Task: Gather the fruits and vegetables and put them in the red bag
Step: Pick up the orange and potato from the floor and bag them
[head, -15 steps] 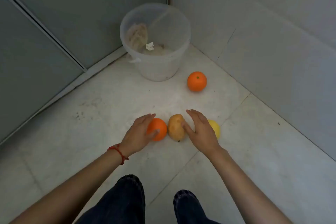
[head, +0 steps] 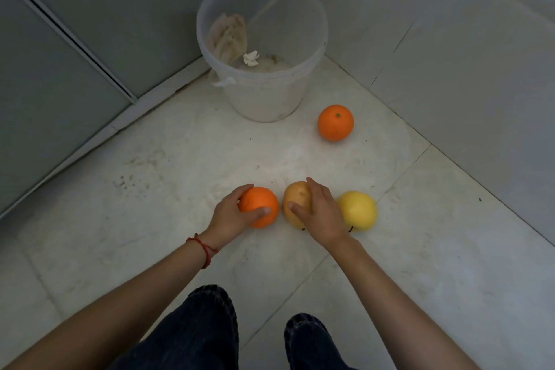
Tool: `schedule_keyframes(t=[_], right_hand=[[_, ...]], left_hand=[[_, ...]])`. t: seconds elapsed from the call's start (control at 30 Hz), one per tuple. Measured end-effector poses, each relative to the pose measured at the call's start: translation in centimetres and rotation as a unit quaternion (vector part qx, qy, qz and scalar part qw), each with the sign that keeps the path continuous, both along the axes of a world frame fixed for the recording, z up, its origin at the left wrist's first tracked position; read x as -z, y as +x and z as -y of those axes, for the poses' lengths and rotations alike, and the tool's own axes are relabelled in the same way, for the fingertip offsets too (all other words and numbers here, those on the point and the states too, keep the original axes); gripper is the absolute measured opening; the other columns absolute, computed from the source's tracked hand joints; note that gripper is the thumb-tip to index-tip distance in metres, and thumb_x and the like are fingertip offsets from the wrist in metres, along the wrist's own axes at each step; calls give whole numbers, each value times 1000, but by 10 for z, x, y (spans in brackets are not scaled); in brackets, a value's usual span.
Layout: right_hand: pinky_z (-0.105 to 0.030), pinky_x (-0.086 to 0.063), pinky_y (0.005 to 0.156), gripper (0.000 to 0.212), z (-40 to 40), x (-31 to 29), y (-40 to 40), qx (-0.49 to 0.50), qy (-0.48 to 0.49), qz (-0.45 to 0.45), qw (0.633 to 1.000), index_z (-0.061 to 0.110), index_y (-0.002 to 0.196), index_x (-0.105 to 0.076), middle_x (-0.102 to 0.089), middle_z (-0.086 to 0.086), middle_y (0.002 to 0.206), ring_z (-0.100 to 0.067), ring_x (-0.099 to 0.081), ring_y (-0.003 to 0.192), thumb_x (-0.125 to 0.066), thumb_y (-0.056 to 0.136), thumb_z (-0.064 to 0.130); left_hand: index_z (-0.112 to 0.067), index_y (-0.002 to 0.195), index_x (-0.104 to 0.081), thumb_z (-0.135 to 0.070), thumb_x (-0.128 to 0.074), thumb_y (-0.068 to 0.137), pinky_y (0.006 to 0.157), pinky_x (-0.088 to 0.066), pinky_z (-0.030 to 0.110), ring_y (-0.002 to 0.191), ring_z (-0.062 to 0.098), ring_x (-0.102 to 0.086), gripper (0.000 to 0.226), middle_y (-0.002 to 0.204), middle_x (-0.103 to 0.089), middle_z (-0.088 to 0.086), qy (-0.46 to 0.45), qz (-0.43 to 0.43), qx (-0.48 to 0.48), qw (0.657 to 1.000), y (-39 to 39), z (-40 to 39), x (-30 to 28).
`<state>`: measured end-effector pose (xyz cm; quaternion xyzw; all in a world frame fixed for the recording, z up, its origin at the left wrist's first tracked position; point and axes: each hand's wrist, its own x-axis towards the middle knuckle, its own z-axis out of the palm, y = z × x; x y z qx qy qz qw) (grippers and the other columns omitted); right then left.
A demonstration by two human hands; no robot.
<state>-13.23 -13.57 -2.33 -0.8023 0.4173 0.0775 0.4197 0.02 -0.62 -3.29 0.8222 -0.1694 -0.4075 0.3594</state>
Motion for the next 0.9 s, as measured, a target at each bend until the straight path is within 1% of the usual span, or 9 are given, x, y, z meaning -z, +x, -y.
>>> schedule_keyframes(t=[0.1,0.17,0.23,0.4,0.53,0.63,0.77,0.83,0.9], right_hand=[[-35,-37,99,76,-4,3,4,36,18,-25,999,11,145,-21,-36,-17,143,-31,-41,126,-61,85,37],[-36,-39,97,78,-7,5,6,55,28,-31,998,11,144,-22,-39,-17,141,-31,-44,124,-64,83,37],[-33,-39,96,77,-8,4,9,69,33,-25,997,12,143,-26,-42,-15,140,-30,-45,123,-66,81,35],[-37,-42,100,74,-11,-15,6,131,70,33,988,13,140,-33,-46,-10,139,-25,-44,125,-71,78,29],[-42,-43,100,73,-14,-60,-3,164,83,58,981,14,139,-36,-48,-10,137,-24,-46,123,-72,77,26],[-44,-43,100,72,-18,-100,-12,179,89,70,977,15,139,-36,-47,-8,138,-24,-46,124,-72,77,24],[-38,-42,102,71,-26,-158,-22,199,106,79,971,17,139,-37,-46,-5,137,-23,-46,124,-72,78,21],[-34,-43,98,69,-32,-189,-27,214,109,81,967,20,138,-39,-48,-4,135,-22,-48,120,-72,78,22],[-35,-44,97,67,-41,-222,-31,221,112,84,965,22,136,-41,-50,-2,131,-22,-50,117,-73,77,24]], left_hand=[[-21,130,-48,-23,-74,75,94,-48,48,117,26,-46,61,132,-45,9,-15,-61,-66,996,10,-8,1],[-22,129,-48,-23,-74,75,92,-48,51,116,25,-46,59,130,-44,8,-15,-79,-89,993,14,-13,-1],[-22,128,-49,-24,-74,75,92,-48,52,118,27,-46,59,130,-45,8,-19,-87,-99,991,17,-16,-3],[-18,129,-49,-19,-72,77,84,-53,46,115,26,-47,56,124,-44,7,-39,-122,-137,982,18,-20,-25],[-17,129,-49,-16,-70,78,80,-55,43,110,24,-48,55,124,-44,7,-45,-140,-157,977,13,-29,-64],[-16,128,-50,-15,-70,79,73,-56,36,107,23,-49,53,122,-45,6,-48,-148,-165,974,7,-35,-101],[-18,124,-52,-15,-69,80,65,-54,27,107,23,-49,47,119,-45,5,-50,-140,-193,970,1,-45,-159],[-21,119,-52,-15,-68,80,63,-52,26,107,25,-50,43,119,-45,5,-47,-144,-218,964,0,-53,-191],[-22,117,-52,-16,-68,80,64,-53,27,107,25,-51,41,121,-45,7,-42,-147,-233,960,-3,-63,-224]])
